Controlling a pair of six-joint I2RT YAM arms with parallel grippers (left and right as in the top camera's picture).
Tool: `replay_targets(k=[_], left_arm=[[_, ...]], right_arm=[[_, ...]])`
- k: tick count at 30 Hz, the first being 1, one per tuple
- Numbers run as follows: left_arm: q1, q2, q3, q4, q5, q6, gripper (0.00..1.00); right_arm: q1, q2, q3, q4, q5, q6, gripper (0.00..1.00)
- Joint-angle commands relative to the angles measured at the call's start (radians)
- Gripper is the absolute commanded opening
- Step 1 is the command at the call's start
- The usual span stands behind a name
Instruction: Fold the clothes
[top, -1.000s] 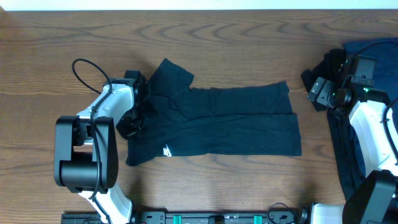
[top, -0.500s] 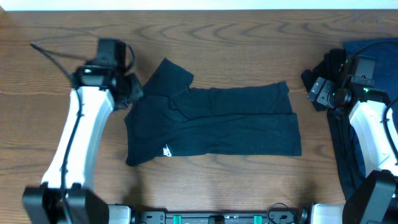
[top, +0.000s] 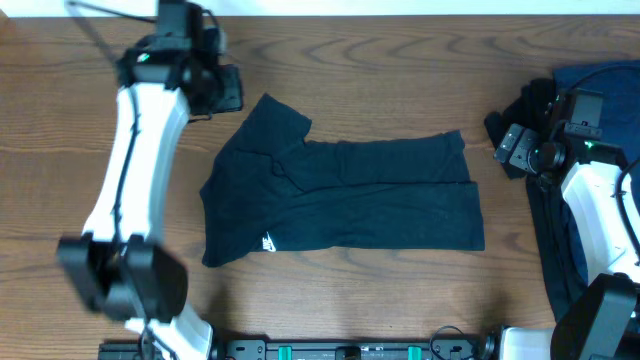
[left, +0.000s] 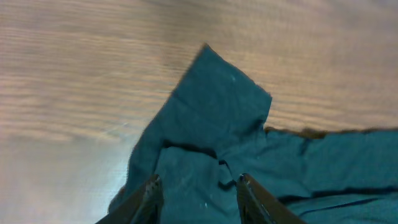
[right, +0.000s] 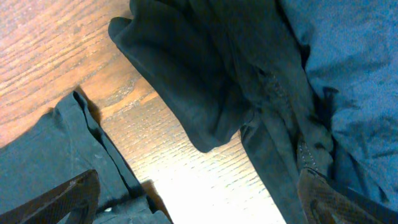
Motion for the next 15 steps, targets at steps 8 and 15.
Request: replay_targets(k=[8,15], left_arm=[[-0.023,0.285,0.050,0.098,0.010,0.278,0.41],[-0.023,0.385,0.050,0.193,-0.032,0.283,0.41]], right_arm=[[-0.006,-0.003,0.002,0.000,0.008,-0.003,0.99],[-0.006,-0.003,0.002,0.000,0.008,-0.003,0.99]])
